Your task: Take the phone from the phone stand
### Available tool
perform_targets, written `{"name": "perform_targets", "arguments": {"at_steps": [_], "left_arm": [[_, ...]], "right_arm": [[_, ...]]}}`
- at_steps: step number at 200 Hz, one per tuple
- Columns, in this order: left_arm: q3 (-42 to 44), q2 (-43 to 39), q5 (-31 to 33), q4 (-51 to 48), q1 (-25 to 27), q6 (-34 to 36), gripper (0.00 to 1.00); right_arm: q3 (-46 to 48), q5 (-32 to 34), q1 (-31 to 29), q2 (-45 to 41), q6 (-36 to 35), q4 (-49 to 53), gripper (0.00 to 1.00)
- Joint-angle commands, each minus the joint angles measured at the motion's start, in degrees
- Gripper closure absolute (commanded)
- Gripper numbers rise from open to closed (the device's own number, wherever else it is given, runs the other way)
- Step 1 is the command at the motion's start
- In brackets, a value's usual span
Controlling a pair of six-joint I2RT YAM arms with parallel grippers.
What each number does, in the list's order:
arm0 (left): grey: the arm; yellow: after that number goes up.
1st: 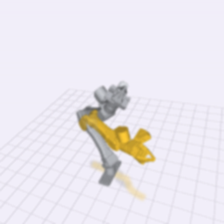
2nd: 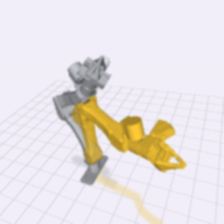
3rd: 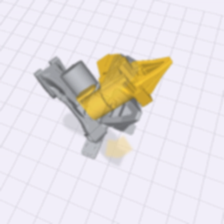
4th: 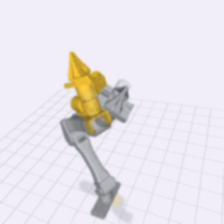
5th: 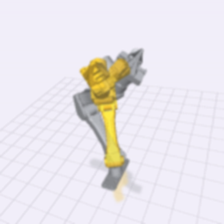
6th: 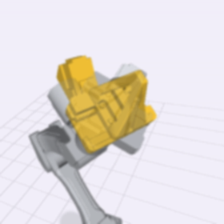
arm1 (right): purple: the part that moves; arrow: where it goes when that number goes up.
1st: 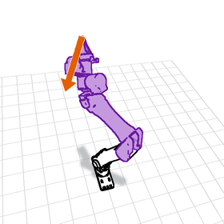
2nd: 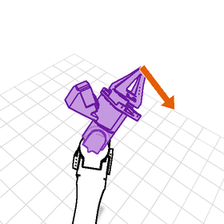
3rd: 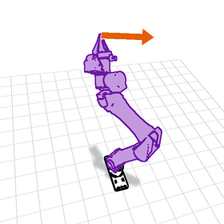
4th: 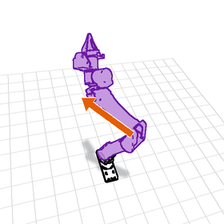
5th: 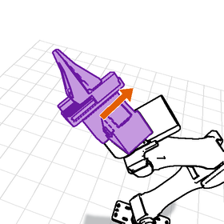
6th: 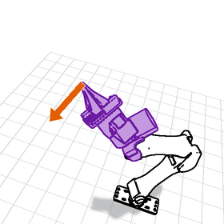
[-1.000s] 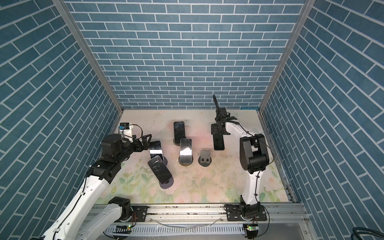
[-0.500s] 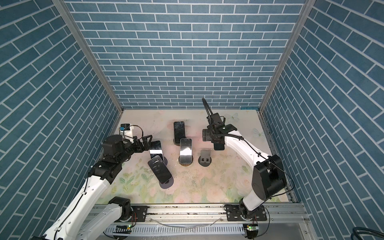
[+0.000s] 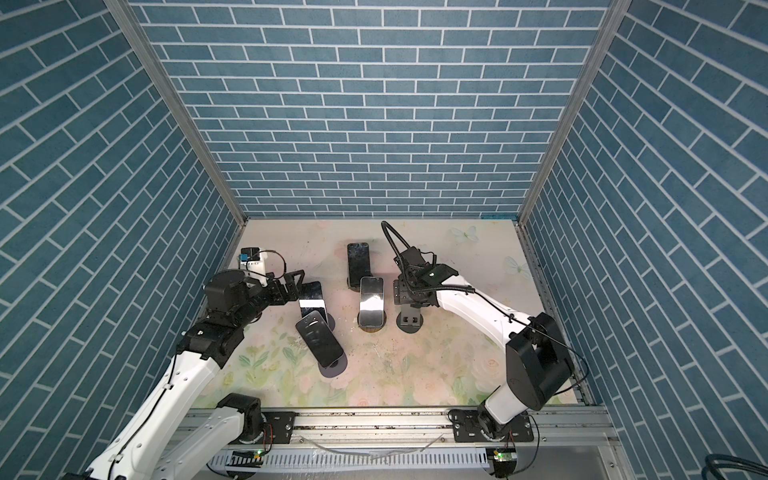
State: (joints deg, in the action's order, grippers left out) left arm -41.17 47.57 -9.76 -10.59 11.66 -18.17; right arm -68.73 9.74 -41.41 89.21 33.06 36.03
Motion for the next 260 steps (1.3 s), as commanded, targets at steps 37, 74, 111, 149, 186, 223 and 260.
{"name": "perform_targets", "arguments": {"at_steps": [37,74,111,149,186,223,260], "left_arm": [[0.4,-0.6,0.1,0.8,0.2,-0.3,0.0],[0.2,0.1,0.1,1.0,0.2,-0.1,0.0],[0.1,0.6,0.0,1.3,0.2,-0.2,0.0],[0.0,1.1,0.0,1.5,0.2,-0.3,0.0],[-0.1,1.4,-0.1,1.7,0.2,-0.3,0.0],[-0.1,1.5,-0.1,1.8,0.2,-0.4,0.0],[0.1,1.5,-0.2,1.8,0.2,-0.6,0.0]], "right_arm": [[1.2,3.0,-1.3,4.4,4.7,2.5,0.19],[1.7,1.4,-1.5,6.9,5.4,1.2,0.23],[1.9,0.5,-1.7,8.2,5.9,0.5,0.28],[2.0,0.8,-1.7,8.7,5.9,0.5,0.4],[1.4,1.2,-1.7,8.9,5.2,0.9,0.56],[-1.1,2.8,-1.2,8.7,2.6,1.6,0.57],[-4.8,0.2,3.3,8.4,-0.6,-0.5,0.57]]}}
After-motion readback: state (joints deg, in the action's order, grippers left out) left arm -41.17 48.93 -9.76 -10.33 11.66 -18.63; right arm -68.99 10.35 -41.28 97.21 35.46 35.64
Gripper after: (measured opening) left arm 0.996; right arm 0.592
